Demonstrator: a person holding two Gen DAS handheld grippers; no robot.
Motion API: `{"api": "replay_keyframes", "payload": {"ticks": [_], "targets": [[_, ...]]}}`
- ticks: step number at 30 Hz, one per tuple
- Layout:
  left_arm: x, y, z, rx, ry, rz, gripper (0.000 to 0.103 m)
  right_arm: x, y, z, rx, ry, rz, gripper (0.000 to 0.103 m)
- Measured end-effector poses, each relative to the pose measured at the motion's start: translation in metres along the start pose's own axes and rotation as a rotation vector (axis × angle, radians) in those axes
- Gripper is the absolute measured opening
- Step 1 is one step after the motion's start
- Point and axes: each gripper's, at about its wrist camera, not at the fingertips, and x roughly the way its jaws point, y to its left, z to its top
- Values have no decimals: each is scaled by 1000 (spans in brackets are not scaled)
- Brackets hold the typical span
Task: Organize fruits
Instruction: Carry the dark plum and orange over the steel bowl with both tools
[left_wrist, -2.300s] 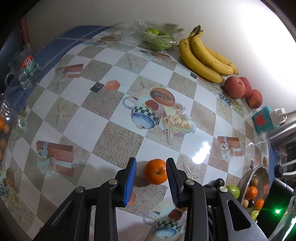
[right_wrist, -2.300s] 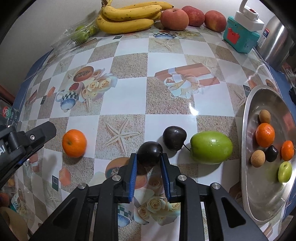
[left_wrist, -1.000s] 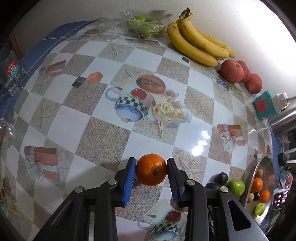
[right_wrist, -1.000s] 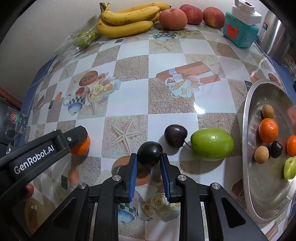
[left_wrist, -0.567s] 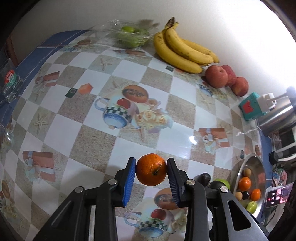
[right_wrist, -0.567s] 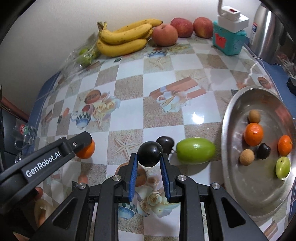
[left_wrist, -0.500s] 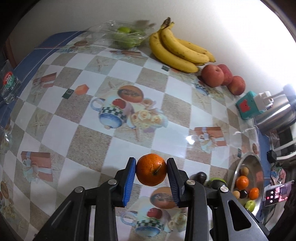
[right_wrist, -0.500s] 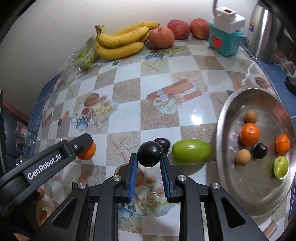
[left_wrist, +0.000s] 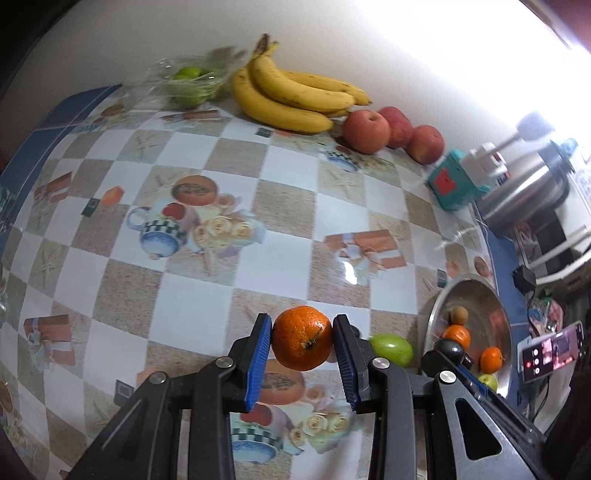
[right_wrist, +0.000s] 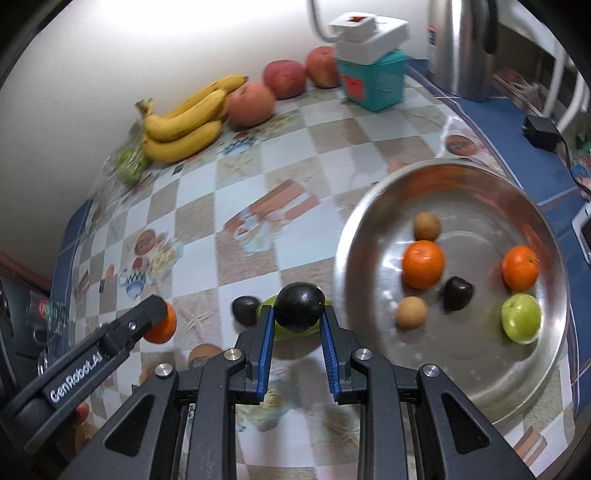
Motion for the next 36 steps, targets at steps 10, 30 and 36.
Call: {"api": "replay_keyframes", "payload": {"ticks": [10,30,36], "targets": [[5,-40,-10,113,13,-34,37,-14,-52,6,133,-39,-27,26],[23,-125,-30,345,-1,-196,37,-17,-120,10,279,-98,-67,26],[34,-135,-29,370,3,-204,37,-10,-128,14,297,-90,-62,26]]}}
